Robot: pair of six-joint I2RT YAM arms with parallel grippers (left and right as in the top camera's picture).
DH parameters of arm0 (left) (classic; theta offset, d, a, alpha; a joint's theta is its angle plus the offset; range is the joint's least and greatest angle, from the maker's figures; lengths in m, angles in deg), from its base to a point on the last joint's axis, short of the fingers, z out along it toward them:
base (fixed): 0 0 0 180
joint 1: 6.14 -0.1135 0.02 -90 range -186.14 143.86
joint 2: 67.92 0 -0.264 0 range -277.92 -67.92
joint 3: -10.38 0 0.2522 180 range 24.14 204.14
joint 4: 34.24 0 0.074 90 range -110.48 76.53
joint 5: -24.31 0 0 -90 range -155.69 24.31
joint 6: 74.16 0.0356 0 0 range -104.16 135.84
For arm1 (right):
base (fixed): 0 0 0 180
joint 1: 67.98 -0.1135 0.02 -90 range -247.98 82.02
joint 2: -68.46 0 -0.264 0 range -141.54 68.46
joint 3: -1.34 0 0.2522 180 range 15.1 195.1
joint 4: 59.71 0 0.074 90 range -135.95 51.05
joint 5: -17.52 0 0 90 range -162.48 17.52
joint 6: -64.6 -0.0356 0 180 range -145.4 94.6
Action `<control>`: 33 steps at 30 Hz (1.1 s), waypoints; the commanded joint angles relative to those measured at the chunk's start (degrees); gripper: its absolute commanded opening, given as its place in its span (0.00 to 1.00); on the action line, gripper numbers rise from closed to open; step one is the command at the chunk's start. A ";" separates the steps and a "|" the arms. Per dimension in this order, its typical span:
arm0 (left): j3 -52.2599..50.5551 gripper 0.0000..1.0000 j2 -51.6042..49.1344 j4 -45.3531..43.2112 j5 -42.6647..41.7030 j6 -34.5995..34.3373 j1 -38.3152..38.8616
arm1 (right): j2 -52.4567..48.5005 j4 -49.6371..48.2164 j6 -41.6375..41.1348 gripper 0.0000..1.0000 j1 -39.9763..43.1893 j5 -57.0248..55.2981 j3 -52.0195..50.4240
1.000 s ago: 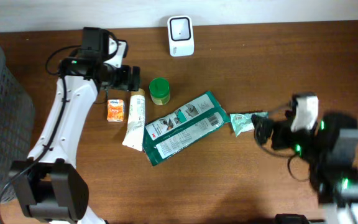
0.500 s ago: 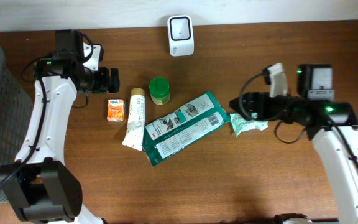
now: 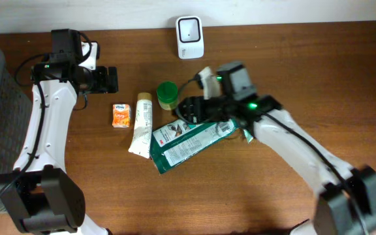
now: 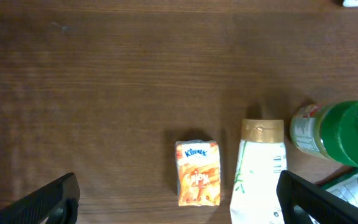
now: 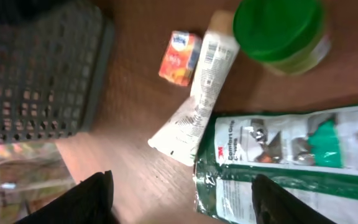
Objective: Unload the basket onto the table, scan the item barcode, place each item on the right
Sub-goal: 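Reach the right gripper over the green pack toward the white tube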
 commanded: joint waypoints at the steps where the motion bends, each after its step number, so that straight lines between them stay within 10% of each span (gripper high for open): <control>1: 1.16 0.99 1.49 -0.90 0.81 0.24 -2.16 | -6.82 -0.26 -4.00 0.69 -3.43 -2.38 6.51; 14: 1.16 0.99 1.44 -2.16 0.81 0.26 -5.22 | -19.89 -8.98 -16.57 0.61 -10.71 -14.32 10.27; 33: 1.16 1.00 -1.44 -4.20 0.81 0.24 -5.22 | -29.62 -19.08 -12.44 0.57 -14.12 -22.53 11.21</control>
